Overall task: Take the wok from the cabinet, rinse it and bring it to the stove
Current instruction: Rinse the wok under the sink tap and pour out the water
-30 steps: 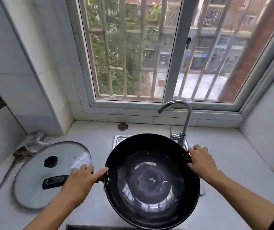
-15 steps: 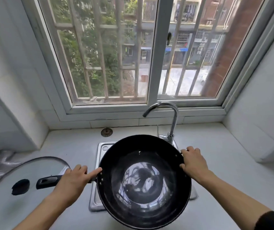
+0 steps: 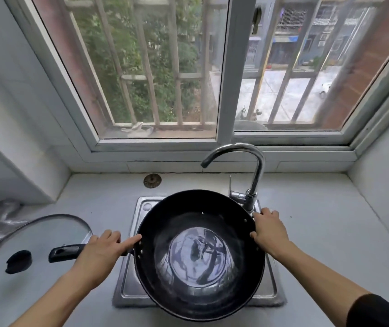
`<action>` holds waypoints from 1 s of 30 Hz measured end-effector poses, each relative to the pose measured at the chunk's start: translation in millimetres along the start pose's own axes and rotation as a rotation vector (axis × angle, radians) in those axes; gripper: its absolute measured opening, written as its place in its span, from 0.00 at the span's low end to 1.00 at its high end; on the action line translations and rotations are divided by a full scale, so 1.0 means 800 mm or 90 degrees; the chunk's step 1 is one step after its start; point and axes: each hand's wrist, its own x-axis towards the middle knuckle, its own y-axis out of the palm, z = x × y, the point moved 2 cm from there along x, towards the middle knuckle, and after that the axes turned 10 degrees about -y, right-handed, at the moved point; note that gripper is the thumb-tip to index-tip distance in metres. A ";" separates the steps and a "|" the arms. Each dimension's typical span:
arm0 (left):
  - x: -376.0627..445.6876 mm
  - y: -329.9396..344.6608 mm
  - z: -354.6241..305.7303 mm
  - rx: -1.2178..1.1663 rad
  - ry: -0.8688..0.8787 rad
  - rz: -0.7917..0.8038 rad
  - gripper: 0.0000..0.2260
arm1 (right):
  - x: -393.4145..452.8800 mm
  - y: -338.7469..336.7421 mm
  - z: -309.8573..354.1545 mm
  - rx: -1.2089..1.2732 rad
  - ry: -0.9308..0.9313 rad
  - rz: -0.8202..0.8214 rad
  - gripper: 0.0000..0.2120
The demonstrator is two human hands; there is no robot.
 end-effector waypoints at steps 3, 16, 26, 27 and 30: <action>0.016 0.006 0.002 -0.002 0.007 0.002 0.45 | 0.009 0.010 -0.001 -0.004 0.008 0.004 0.19; 0.054 0.033 0.003 -0.016 0.019 -0.008 0.44 | 0.032 0.036 -0.005 0.011 0.037 0.006 0.20; 0.060 0.051 0.000 -0.021 0.014 -0.003 0.44 | 0.034 0.054 -0.006 0.007 0.037 0.016 0.21; 0.060 0.052 0.000 -0.021 0.016 -0.008 0.43 | 0.035 0.055 -0.006 0.004 0.037 0.017 0.21; 0.061 0.054 -0.003 -0.024 0.015 -0.019 0.42 | 0.036 0.058 -0.009 0.001 0.036 0.019 0.22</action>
